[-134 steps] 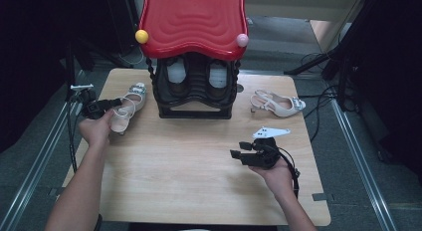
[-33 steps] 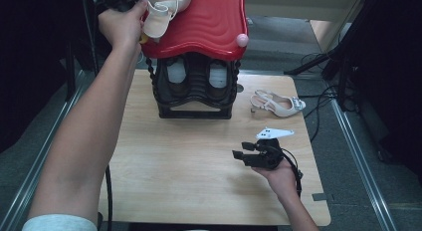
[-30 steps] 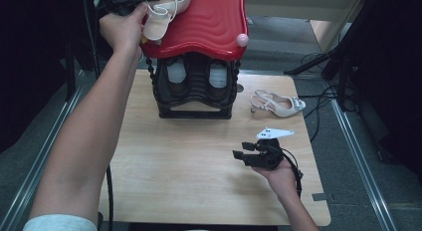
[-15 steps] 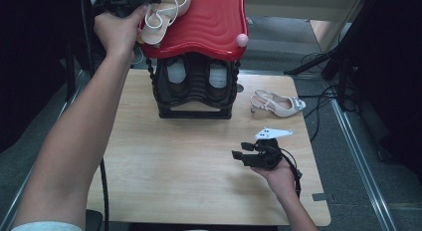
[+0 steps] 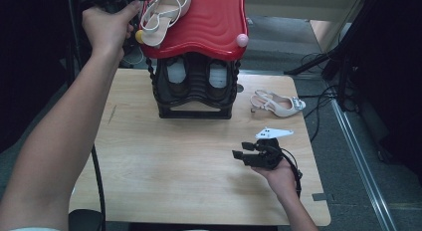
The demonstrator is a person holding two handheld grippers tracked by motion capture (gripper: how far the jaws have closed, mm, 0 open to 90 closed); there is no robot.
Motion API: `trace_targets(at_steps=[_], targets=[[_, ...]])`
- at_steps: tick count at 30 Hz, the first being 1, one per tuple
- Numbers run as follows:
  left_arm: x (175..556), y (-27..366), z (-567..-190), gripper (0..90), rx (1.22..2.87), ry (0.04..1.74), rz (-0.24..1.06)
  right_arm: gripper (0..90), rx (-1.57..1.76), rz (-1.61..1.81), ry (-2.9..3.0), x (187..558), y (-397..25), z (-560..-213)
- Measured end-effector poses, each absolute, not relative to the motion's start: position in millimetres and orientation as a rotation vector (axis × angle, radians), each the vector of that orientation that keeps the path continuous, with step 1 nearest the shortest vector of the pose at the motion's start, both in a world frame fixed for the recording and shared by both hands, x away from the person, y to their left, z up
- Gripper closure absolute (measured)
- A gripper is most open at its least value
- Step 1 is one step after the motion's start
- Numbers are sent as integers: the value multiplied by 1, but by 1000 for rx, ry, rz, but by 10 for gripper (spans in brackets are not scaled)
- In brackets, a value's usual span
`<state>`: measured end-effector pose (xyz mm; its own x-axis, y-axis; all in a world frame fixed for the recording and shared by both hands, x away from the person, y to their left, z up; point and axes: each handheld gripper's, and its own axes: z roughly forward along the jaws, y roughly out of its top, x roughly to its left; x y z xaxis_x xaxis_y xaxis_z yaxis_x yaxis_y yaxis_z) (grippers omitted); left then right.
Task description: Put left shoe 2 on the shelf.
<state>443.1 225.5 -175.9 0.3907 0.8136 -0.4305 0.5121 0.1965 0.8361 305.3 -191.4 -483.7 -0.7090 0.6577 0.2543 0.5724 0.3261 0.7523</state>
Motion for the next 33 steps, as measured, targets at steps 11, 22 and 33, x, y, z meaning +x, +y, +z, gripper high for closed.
trace_targets(at_steps=[11, 22, 33], targets=[[435, 259, -190, 553, 1479, 1319, 364, 471, 1162, 1337, 2476, 306, -192, -484], [427, 288, -225, 503, 1497, 1326, 345, 471, 1163, 1341, 2464, 306, -193, -483], [421, 307, -270, 497, 1495, 1371, 352, 471, 1169, 1340, 2468, 306, -193, -483]])
